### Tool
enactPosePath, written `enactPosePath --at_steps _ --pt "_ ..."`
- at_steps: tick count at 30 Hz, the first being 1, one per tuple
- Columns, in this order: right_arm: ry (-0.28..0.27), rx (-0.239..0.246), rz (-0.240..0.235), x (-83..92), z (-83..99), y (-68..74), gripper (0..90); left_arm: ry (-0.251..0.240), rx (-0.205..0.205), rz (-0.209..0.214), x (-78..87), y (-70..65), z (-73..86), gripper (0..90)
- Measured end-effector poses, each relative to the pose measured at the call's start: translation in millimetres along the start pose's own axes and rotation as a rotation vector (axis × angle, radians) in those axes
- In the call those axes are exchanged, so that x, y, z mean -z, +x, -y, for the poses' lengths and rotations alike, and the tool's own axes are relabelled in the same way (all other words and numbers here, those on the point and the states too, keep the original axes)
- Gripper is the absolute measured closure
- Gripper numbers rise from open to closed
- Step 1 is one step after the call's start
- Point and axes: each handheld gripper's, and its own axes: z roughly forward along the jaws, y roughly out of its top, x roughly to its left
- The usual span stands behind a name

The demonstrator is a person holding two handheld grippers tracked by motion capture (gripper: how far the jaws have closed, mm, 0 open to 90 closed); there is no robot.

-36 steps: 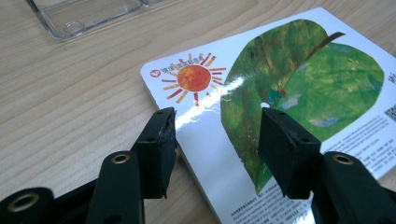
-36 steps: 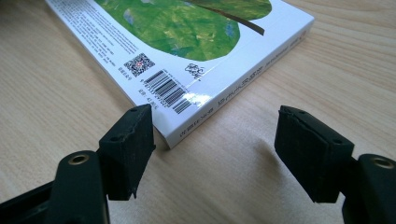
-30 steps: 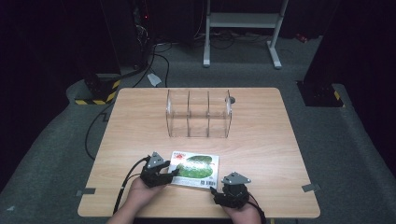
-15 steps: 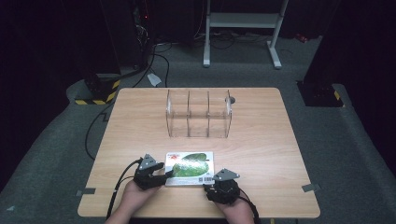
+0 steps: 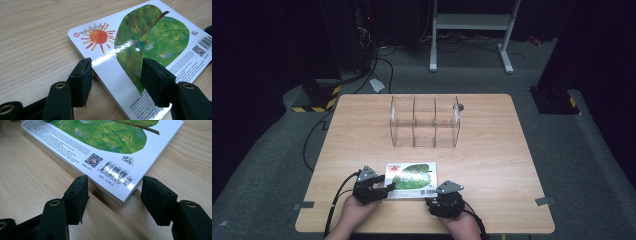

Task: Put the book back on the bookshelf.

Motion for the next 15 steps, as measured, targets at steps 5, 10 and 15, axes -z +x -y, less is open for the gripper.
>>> enactPosePath --at_steps 5,10,15 --pt "-0.003 -0.003 -0.004 0.6 0.7 -0.1 38.2 -0.004 -0.001 -0.010 -0.7 -1.8 -0.8 43.2" --pt "-0.005 -0.001 0.001 2.2 3.1 0.9 38.9 -0.003 -0.008 -0.019 -2.3 -3.3 -2.6 44.1" --pt "-0.011 -0.006 0.005 4.6 6.4 -0.2 38.2 -0.007 -0.031 -0.024 -4.1 -6.0 -4.6 45.5"
